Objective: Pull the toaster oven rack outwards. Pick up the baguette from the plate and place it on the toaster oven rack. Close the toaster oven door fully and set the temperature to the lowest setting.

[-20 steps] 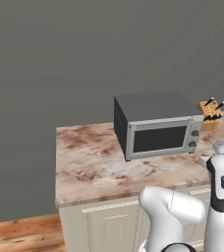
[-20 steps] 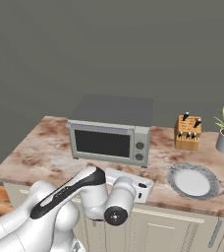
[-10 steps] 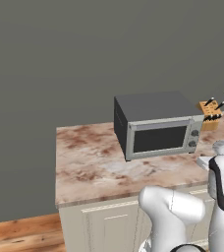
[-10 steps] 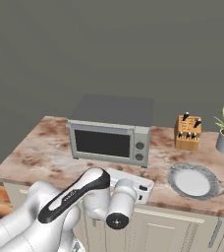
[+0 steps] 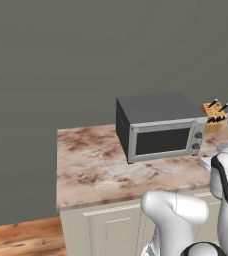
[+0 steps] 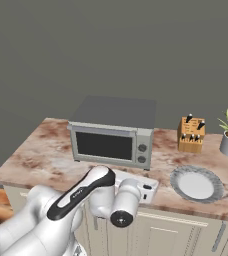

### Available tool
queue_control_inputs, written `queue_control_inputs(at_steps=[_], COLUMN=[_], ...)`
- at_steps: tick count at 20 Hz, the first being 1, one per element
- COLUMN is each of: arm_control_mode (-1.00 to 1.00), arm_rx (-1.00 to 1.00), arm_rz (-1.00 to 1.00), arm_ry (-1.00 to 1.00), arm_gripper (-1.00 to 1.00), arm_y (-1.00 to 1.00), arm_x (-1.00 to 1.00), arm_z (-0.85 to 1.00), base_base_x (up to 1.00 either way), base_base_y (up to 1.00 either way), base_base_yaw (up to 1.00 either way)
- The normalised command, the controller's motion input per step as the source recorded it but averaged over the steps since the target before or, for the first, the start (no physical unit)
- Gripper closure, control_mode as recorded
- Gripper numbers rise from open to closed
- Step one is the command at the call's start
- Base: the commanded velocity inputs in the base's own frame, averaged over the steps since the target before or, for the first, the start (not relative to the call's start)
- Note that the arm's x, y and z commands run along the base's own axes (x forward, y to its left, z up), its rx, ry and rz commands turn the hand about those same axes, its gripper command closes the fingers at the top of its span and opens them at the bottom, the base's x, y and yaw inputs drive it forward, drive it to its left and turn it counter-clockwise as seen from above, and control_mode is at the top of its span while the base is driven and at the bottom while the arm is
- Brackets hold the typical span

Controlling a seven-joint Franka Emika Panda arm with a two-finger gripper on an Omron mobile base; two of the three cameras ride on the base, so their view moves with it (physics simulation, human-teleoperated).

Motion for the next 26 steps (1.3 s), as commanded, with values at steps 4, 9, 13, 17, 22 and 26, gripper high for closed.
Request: queue_control_inputs(at_steps=[4,9,13,17,22,26], arm_control_mode=[-1.00,-1.00,-1.00,-1.00,-1.00,-1.00], arm_rx=[-0.08,-0.11,-0.11,-0.04,-0.10,-0.05], arm_rz=[0.00,0.00,0.02,0.01,0.01,0.05], arm_ry=[0.03,0.00,0.01,0.00,-0.01,-0.15], arm_gripper=[-1.00,-1.00,-1.00,-1.00,-1.00,-1.00], arm_y=[0.00,-0.01,-0.10,-0.14,-0.08,-0.02], arm_x=[0.13,0.11,0.06,0.09,0.15,0.17], arm_z=[-0.01,-0.09,-0.01,-0.01,0.00,-0.08], base_base_x=[0.00,0.00,0.00,0.00,0.00,0.00], base_base_y=[0.00,0.00,0.00,0.00,0.00,0.00], base_base_yaw=[0.00,0.00,0.00,0.00,0.00,0.00])
